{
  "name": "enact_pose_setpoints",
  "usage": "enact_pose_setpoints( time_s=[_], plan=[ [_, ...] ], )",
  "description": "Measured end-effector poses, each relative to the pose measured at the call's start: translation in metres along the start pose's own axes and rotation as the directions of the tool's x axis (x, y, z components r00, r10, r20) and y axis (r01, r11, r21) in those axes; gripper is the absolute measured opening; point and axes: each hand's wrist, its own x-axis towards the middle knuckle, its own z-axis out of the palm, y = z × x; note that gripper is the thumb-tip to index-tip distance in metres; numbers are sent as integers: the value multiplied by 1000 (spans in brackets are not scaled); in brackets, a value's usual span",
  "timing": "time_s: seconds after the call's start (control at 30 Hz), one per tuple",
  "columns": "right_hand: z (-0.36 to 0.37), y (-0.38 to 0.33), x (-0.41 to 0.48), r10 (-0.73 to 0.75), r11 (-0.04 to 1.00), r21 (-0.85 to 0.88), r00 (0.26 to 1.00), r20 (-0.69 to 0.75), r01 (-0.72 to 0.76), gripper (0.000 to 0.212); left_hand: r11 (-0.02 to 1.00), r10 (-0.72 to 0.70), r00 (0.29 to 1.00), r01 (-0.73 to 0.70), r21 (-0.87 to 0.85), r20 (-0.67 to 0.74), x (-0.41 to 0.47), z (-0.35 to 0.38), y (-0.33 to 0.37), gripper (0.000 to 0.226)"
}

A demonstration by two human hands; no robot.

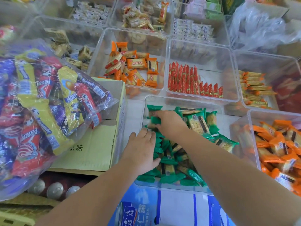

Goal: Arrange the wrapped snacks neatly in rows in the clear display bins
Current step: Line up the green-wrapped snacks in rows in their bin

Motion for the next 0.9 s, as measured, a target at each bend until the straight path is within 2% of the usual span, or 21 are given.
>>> enact_pose_setpoints(
  time_s=[0.13,0.23,0.3,0.37,0.4,0.47,0.5,0.53,0.6,0.63,0.7,0.83,0.9],
  plan=[
    [20,0,3,-62,993,-86,985,163,77,33,999,0,999,-3,-51,-49,-1,2,1,93],
    [22,2,-2,-104,987,-100,975,197,125,32,997,-8,1000,6,-77,-22,-1,3,1,97],
    [16,5,-6,-111,988,-88,976,190,130,36,999,-3,1000,4,-36,23,0,4,2,100],
    [5,11,-14,-150,986,-67,986,68,154,41,1000,5,999,-6,21,53,2,5,2,100],
    [-2,16,-20,-179,983,-45,982,-61,176,40,999,7,998,-9,33,63,2,5,2,99],
    [-18,28,-32,-203,979,-73,919,-339,189,34,999,9,997,-12,36,81,1,3,2,99],
    [-27,37,-36,-166,984,-122,897,-410,127,34,999,10,996,-14,38,87,1,3,2,98],
    [-36,46,-40,-82,985,-172,905,-417,10,39,999,12,996,-15,41,89,1,2,1,98],
    [-49,64,-44,126,935,-280,942,-309,-217,57,999,14,996,-18,46,90,0,1,2,98],
    [-52,72,-46,193,914,-305,949,-249,-266,63,999,12,996,-17,46,93,0,1,2,98],
    [-55,82,-52,240,928,-248,955,-175,-279,68,999,5,994,-11,52,108,0,0,2,99],
    [-53,88,-60,229,961,-111,953,-198,-253,67,998,-6,992,-3,69,127,1,-2,3,100],
    [-48,86,-61,227,967,-82,962,-149,-241,70,998,-5,991,-4,69,132,1,-2,3,100]
  ],
)
